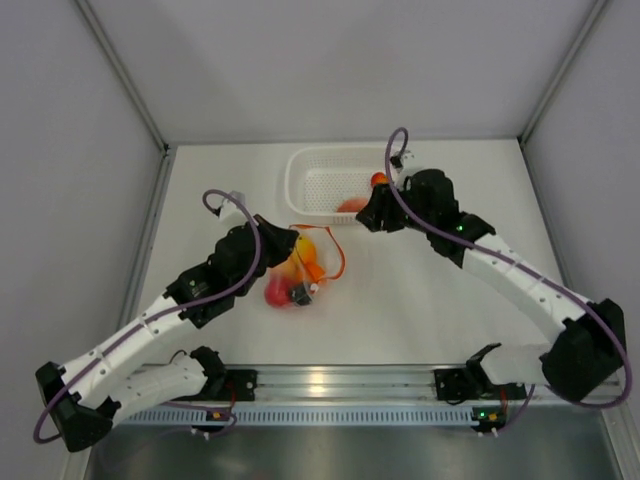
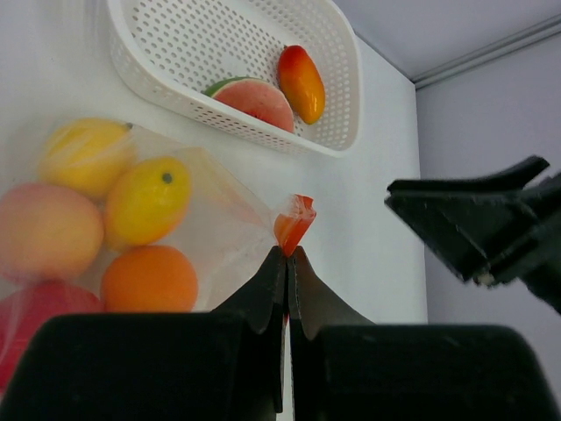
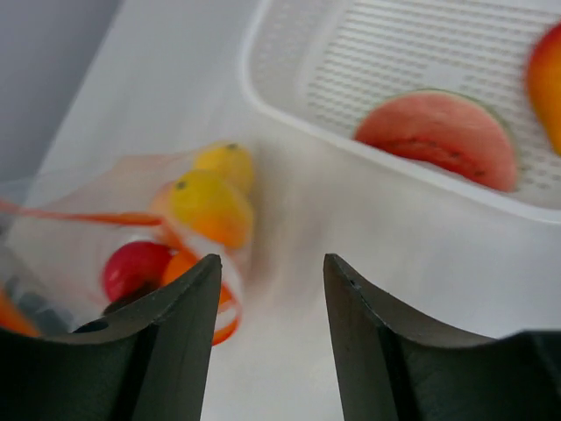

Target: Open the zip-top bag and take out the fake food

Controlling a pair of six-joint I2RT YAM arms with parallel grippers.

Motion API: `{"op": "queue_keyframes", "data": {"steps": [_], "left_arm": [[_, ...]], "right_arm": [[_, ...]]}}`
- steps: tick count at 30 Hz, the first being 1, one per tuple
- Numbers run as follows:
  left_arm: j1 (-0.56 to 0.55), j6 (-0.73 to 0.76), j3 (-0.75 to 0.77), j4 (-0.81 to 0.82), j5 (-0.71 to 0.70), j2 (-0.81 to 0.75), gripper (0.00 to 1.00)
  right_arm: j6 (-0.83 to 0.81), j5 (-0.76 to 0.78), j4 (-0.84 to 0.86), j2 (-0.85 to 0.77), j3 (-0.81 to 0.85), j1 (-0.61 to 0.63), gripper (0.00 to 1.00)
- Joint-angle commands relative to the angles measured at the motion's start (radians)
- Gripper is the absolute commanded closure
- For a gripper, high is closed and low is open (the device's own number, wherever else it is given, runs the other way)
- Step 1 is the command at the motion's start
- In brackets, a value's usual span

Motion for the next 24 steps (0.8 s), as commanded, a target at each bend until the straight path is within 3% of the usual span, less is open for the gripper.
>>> {"op": "queue_keyframes", "data": {"steps": [1, 9, 16, 24], "left_arm": [[0.002, -0.064, 0.046, 0.041, -0.001, 0.011, 1.00], [0.002, -0.144, 0.043, 0.056, 0.061, 0.053, 1.00], [-0.001, -0.216, 0.028, 0.119, 0.181, 0.068, 1.00], [-0.017, -0.288, 0.013, 0.238, 0.267, 0.076, 1.00]], "right_arm": [[0.098, -0.205, 0.240, -0.105, -0.132, 0.114, 0.50], [0.095, -0.089, 0.400, -0.160, -0.229, 0.336, 0.53], [0.181, 0.173, 0.565, -0.047, -0.262, 0.360, 0.56], [0.301, 0.256, 0.656, 0.050, -0.281, 0.392, 0.57]]}}
